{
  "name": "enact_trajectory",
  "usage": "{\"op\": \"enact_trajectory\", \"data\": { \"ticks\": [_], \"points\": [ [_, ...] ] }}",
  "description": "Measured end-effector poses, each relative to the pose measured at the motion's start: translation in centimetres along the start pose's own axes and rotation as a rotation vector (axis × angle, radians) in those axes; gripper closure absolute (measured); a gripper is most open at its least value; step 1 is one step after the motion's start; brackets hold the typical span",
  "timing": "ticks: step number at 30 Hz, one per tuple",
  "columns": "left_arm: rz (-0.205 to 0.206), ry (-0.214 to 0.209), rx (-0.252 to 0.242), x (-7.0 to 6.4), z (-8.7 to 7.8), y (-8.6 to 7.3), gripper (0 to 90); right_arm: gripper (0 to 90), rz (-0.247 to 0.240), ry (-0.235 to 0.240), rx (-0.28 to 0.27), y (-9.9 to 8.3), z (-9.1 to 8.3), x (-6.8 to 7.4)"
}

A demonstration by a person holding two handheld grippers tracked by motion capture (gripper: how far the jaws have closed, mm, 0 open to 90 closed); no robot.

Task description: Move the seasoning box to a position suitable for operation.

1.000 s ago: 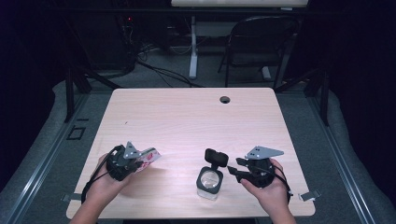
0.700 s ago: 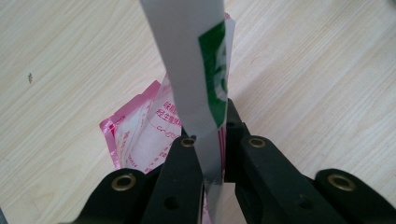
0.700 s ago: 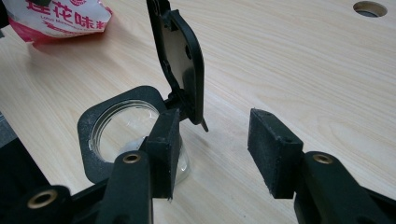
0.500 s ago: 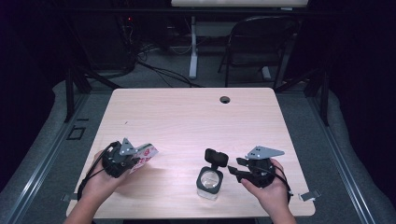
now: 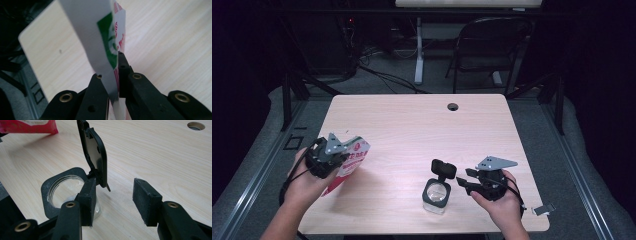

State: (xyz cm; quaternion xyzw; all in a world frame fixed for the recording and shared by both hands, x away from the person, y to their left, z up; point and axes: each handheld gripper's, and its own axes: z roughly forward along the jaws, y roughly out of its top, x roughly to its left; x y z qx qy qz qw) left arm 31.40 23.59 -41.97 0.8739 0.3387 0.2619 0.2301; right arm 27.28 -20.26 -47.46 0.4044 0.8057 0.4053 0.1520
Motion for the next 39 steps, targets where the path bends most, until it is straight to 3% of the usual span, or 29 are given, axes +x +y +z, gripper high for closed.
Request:
{"op": "enact_trajectory", "data": {
  "ticks": [2, 8, 24, 32, 39],
  "points": [
    [-0.019, -0.004, -0.027, 0.6, -1.0, 0.1, 90.0, 53.8, 0.003, 0.0, 0.0, 0.0, 0.0, 0.0],
    [-0.016, -0.033, -0.057, 0.4, -1.8, 0.4, 90.0, 53.9, 0.003, -0.002, -0.005, 0.0, 0.1, 0.0],
    [0.042, -0.119, -0.076, -2.0, -0.7, 2.2, 90.0, 53.8, -0.001, -0.004, -0.005, 0.1, -0.2, -0.1],
    [0.089, -0.177, -0.09, -4.1, -0.1, 4.0, 90.0, 53.8, 0.004, -0.007, -0.019, 0.1, -0.4, -0.2],
    [0.117, -0.199, -0.099, -5.4, 0.2, 5.0, 90.0, 53.7, 0.003, -0.007, -0.016, 0.1, -0.6, -0.3]
  ]
}}
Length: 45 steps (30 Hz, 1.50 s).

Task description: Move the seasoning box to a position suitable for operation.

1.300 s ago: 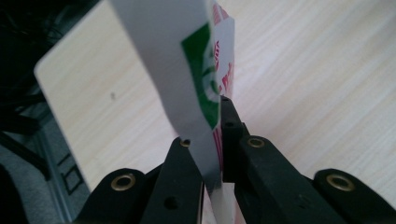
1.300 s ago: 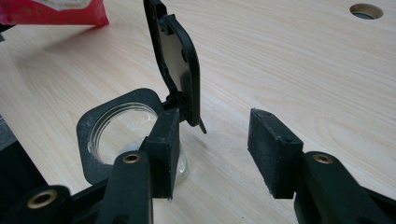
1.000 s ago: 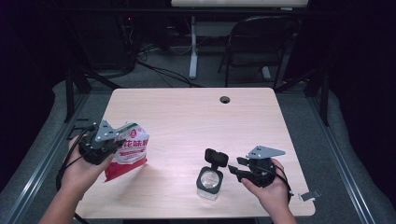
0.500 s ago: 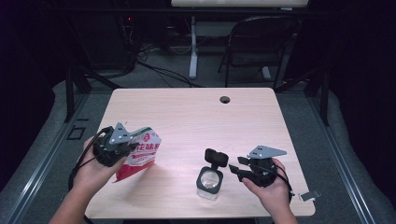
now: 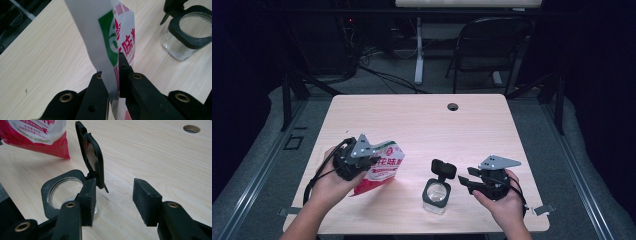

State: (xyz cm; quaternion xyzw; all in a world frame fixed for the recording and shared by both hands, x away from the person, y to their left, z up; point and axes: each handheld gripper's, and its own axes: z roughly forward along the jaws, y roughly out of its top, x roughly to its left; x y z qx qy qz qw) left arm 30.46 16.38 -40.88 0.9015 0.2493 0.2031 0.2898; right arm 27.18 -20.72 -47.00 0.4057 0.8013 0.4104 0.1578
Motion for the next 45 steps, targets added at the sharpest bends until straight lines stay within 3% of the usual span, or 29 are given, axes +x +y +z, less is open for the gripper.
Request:
{"op": "enact_trajectory", "data": {
  "ticks": [14, 30, 39, 42, 45],
  "points": [
    [0.07, -0.047, -0.003, -2.0, 1.5, 2.1, 90.0, 53.5, -0.001, 0.004, -0.007, 0.1, -0.3, -0.1],
    [0.083, -0.069, -0.012, -2.3, 1.7, 2.3, 90.0, 53.5, 0.0, 0.006, -0.008, 0.1, -0.3, -0.1],
    [0.048, -0.138, -0.05, -2.4, 1.5, 0.4, 90.0, 53.5, -0.005, 0.014, -0.006, 0.3, -0.4, 0.1],
    [0.025, -0.154, -0.071, -2.4, 1.6, -0.5, 90.0, 53.8, -0.007, 0.019, -0.011, 0.4, -0.6, 0.4],
    [-0.024, -0.196, -0.094, -2.4, 2.0, -2.0, 90.0, 54.7, -0.016, 0.03, -0.008, 0.7, -0.8, 0.8]
  ]
}}
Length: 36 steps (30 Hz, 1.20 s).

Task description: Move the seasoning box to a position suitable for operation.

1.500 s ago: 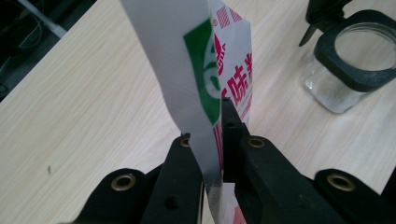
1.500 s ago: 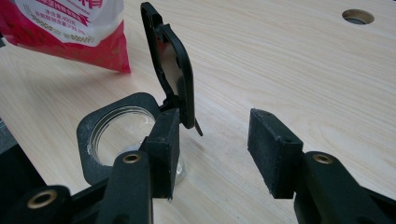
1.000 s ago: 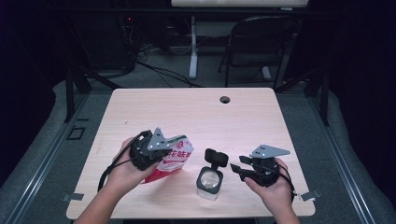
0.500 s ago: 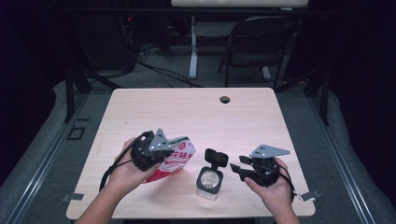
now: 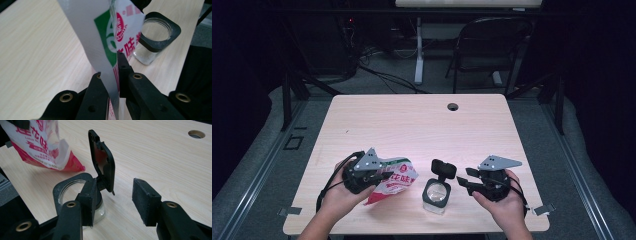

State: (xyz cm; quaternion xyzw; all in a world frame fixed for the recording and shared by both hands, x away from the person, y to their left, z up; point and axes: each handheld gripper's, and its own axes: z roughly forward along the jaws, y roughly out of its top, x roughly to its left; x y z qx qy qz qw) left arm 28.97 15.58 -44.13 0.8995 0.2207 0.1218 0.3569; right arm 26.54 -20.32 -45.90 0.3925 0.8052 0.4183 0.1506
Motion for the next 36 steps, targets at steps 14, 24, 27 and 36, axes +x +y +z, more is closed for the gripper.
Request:
{"op": "enact_trajectory", "data": {
  "ticks": [14, 24, 27, 36],
  "points": [
    [-0.109, -0.076, -0.052, 0.1, 1.8, -3.6, 90.0, 57.8, -0.006, 0.079, -0.032, 1.2, -1.1, 2.2],
    [-0.13, -0.086, -0.081, -0.2, 1.8, -4.1, 90.0, 57.4, -0.051, 0.114, 0.001, 1.8, -0.5, 3.8],
    [-0.127, -0.086, -0.083, -0.3, 1.9, -4.1, 90.0, 57.3, -0.055, 0.132, 0.008, 1.8, -0.1, 4.1],
    [-0.116, -0.083, -0.078, -0.6, 2.0, -4.0, 90.0, 58.3, -0.083, 0.174, 0.05, 1.8, 1.5, 5.2]
  ]
}}
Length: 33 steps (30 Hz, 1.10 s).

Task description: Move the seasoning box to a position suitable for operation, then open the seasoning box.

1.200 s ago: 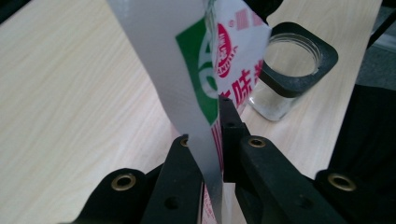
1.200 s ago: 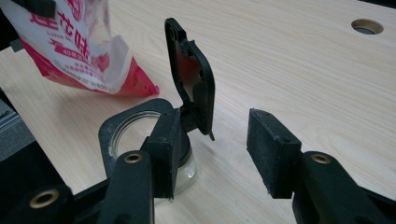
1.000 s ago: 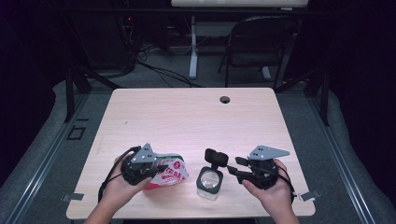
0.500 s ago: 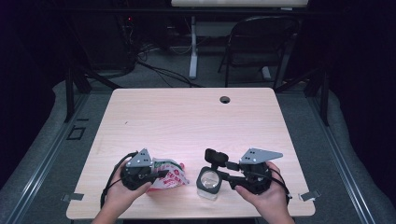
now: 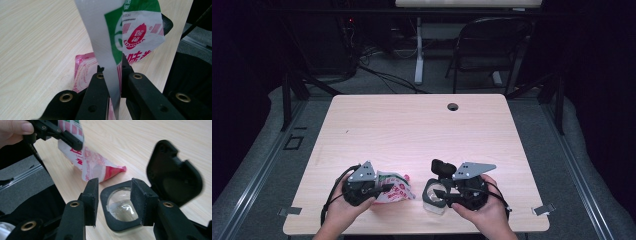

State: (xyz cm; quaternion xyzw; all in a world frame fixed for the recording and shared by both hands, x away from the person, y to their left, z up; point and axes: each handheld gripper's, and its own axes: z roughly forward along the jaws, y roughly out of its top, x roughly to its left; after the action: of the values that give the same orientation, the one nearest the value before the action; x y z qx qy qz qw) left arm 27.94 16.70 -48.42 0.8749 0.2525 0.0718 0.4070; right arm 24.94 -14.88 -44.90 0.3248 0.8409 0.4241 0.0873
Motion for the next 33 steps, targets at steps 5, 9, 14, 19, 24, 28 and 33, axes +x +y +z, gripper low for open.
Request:
{"op": "enact_trajectory", "data": {
  "ticks": [5, 9, 14, 19, 24, 28, 33],
  "points": [
    [0.005, -0.003, 0.001, -0.2, 0.1, 0.0, 90.0, 58.5, -0.01, 0.032, 0.019, 0.5, 1.1, 0.2],
    [0.0, -0.003, -0.008, -0.3, 0.2, -0.1, 90.0, 59.5, -0.008, 0.066, 0.025, 1.2, 2.5, 0.4],
    [0.005, -0.011, -0.002, -0.5, 0.3, -0.2, 90.0, 61.1, -0.042, 0.102, 0.066, 1.8, 4.7, 1.4],
    [0.012, -0.014, 0.003, -0.8, 0.5, -0.2, 90.0, 60.9, -0.064, 0.115, 0.07, 2.1, 5.6, 2.1],
    [0.011, -0.02, 0.002, -0.9, 0.6, -0.2, 90.0, 61.1, -0.081, 0.119, 0.08, 2.3, 6.3, 2.5],
    [0.017, -0.014, 0.006, -1.1, 0.7, -0.2, 90.0, 65.0, -0.079, 0.119, 0.085, 2.5, 6.9, 2.6],
    [0.019, -0.021, 0.005, -1.2, 0.8, -0.2, 90.0, 77.3, -0.09, 0.129, 0.096, 2.5, 7.6, 2.7]
  ]
}}
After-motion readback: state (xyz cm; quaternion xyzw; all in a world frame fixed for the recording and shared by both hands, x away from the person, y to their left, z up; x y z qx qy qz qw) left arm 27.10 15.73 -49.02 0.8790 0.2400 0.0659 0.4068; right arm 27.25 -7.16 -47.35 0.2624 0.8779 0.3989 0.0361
